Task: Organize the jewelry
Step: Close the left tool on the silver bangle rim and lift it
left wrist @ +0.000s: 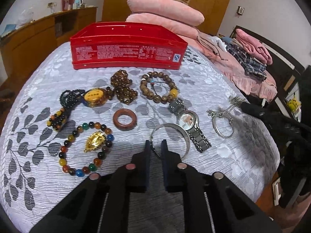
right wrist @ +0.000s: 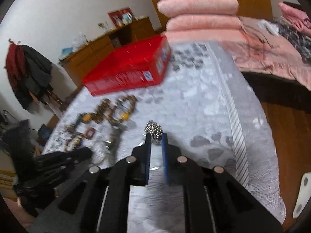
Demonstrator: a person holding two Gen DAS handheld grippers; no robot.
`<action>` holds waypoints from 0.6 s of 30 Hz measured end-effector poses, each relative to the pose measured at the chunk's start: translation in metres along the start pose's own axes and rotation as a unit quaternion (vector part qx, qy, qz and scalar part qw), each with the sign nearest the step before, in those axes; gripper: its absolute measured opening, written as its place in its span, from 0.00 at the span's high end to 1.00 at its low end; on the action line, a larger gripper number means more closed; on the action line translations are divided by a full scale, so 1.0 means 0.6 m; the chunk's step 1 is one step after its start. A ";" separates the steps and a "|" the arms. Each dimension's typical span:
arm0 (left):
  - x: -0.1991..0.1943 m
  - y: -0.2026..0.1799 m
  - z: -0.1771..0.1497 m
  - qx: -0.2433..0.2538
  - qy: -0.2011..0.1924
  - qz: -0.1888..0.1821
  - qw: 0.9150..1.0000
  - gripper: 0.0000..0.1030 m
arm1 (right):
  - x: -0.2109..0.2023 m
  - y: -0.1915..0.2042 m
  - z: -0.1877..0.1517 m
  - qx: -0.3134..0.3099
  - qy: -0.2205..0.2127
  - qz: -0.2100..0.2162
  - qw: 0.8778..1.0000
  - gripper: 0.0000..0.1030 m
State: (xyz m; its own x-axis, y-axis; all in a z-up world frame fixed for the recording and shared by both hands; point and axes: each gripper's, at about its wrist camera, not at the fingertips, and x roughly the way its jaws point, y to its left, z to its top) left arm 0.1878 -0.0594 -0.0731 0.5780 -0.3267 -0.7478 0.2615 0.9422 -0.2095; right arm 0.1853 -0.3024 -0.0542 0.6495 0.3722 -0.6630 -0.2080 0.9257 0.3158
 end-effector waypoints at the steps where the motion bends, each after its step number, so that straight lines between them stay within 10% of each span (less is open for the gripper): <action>1: -0.002 0.001 0.000 -0.001 -0.002 -0.001 1.000 0.91 | -0.010 0.003 0.003 -0.001 -0.008 0.008 1.000 0.91; 13: -0.039 0.002 -0.001 0.012 -0.027 -0.007 1.000 0.94 | -0.053 0.022 0.020 -0.007 -0.044 0.025 0.999 0.91; 18: -0.035 -0.007 -0.009 0.015 -0.016 -0.012 1.000 0.70 | -0.042 0.022 0.013 -0.008 -0.035 0.015 0.999 0.91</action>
State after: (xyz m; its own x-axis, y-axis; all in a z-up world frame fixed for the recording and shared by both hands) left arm 0.1704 -0.0559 -0.0597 0.5961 -0.3520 -0.7217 0.2987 0.9315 -0.2077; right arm 0.1717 -0.3002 -0.0280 0.6926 0.3946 -0.6039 -0.2392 0.9154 0.3237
